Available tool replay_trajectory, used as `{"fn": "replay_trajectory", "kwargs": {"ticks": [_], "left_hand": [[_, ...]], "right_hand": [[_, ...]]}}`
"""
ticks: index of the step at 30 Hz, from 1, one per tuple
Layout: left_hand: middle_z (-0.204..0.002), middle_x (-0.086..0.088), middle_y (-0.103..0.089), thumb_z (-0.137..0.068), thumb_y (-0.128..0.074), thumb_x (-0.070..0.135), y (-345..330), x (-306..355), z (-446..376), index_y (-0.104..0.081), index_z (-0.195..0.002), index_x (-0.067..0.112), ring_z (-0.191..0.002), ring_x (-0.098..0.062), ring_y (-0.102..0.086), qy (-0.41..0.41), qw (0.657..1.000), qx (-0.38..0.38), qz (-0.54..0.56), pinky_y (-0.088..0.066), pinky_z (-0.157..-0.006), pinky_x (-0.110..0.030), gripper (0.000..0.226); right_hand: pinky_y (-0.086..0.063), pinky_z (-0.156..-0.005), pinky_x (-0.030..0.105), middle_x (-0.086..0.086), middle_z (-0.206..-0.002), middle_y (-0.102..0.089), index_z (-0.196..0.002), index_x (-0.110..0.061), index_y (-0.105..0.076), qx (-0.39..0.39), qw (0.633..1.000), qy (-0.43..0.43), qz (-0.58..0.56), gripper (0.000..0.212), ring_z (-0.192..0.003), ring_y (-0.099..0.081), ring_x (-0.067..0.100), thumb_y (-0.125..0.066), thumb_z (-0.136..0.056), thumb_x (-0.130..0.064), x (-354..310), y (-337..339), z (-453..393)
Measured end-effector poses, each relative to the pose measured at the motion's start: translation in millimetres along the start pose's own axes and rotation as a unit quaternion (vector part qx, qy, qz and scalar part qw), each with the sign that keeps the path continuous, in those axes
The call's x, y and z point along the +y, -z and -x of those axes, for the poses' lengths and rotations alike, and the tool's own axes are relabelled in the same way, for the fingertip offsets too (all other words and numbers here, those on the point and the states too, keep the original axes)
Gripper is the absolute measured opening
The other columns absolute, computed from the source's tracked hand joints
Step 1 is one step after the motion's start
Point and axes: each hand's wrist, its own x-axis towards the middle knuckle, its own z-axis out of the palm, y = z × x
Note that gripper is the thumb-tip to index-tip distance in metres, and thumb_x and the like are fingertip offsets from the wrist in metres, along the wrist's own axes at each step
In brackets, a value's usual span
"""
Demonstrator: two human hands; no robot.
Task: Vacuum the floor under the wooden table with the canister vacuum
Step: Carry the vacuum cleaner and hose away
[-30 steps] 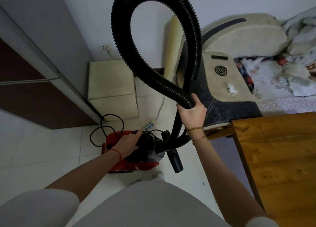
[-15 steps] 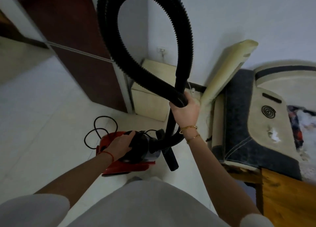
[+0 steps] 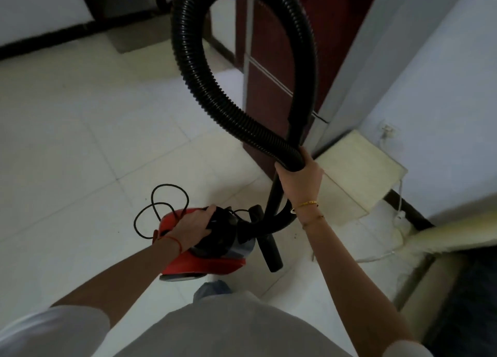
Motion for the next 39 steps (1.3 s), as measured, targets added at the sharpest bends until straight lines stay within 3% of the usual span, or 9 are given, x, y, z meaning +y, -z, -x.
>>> {"fn": "replay_trajectory", "kwargs": {"ticks": [2, 11, 15, 19, 23, 32, 39], "left_hand": [[-0.110, -0.009, -0.062, -0.088, -0.060, 0.015, 8, -26, 4, -0.031, -0.138, 0.012, -0.098, -0.025, -0.062, 0.036, 0.999, 0.008, 0.001, -0.051, -0.081, -0.036, 0.058], [-0.115, -0.010, -0.062, -0.085, -0.061, 0.015, 49, -116, 17, -0.033, -0.137, 0.013, -0.102, -0.028, -0.063, 0.146, 0.988, 0.041, 0.026, -0.052, -0.082, -0.040, 0.060], [-0.116, -0.010, -0.063, -0.086, -0.060, 0.014, 64, -143, 18, -0.032, -0.138, 0.014, -0.102, -0.029, -0.063, 0.188, 0.981, 0.040, 0.033, -0.053, -0.083, -0.040, 0.060], [-0.119, -0.011, -0.061, -0.087, -0.059, 0.014, 72, -166, 16, -0.029, -0.141, 0.014, -0.104, -0.029, -0.062, 0.215, 0.975, 0.043, 0.043, -0.052, -0.086, -0.042, 0.062], [-0.117, -0.012, -0.062, -0.087, -0.059, 0.013, 82, -187, 11, -0.030, -0.139, 0.014, -0.104, -0.029, -0.062, 0.243, 0.968, 0.042, 0.046, -0.051, -0.087, -0.042, 0.060], [-0.113, -0.012, -0.063, -0.089, -0.060, 0.016, 124, -247, 5, -0.034, -0.134, 0.014, -0.104, -0.029, -0.062, 0.306, 0.947, 0.082, 0.048, -0.050, -0.089, -0.040, 0.052], [-0.111, -0.013, -0.064, -0.088, -0.060, 0.015, 163, -344, 6, -0.036, -0.129, 0.013, -0.102, -0.031, -0.062, 0.337, 0.934, 0.097, 0.064, -0.050, -0.087, -0.040, 0.047]], "right_hand": [[-0.043, -0.062, 0.012, -0.017, -0.071, -0.060, -0.102, -0.025, -0.066, -0.032, 0.999, 0.012, -0.004, 0.031, -0.068, -0.057, 0.003, -0.074, -0.072, -0.022, -17, -32, -8], [-0.057, -0.072, 0.034, -0.009, -0.072, -0.068, -0.096, -0.025, -0.065, -0.132, 0.989, 0.062, -0.010, 0.023, -0.072, -0.066, 0.011, -0.068, -0.073, -0.029, -85, -150, -34], [-0.054, -0.069, 0.028, -0.010, -0.072, -0.067, -0.095, -0.024, -0.064, -0.166, 0.982, 0.093, -0.007, 0.022, -0.072, -0.065, 0.011, -0.067, -0.074, -0.029, -109, -187, -43], [-0.045, -0.056, 0.017, -0.009, -0.070, -0.065, -0.093, -0.027, -0.063, -0.189, 0.975, 0.117, -0.002, 0.019, -0.066, -0.063, 0.008, -0.066, -0.075, -0.031, -125, -217, -53], [-0.054, -0.062, 0.027, -0.010, -0.065, -0.063, -0.088, -0.024, -0.064, -0.203, 0.971, 0.128, -0.012, 0.015, -0.065, -0.063, 0.008, -0.067, -0.074, -0.029, -137, -248, -70], [-0.055, -0.067, 0.033, -0.008, -0.068, -0.064, -0.084, -0.026, -0.061, -0.253, 0.953, 0.165, -0.005, 0.014, -0.070, -0.063, 0.013, -0.063, -0.074, -0.035, -189, -336, -108], [-0.051, -0.065, 0.025, -0.009, -0.071, -0.065, -0.089, -0.026, -0.062, -0.290, 0.939, 0.184, -0.008, 0.015, -0.070, -0.063, 0.010, -0.062, -0.075, -0.032, -254, -437, -111]]}}
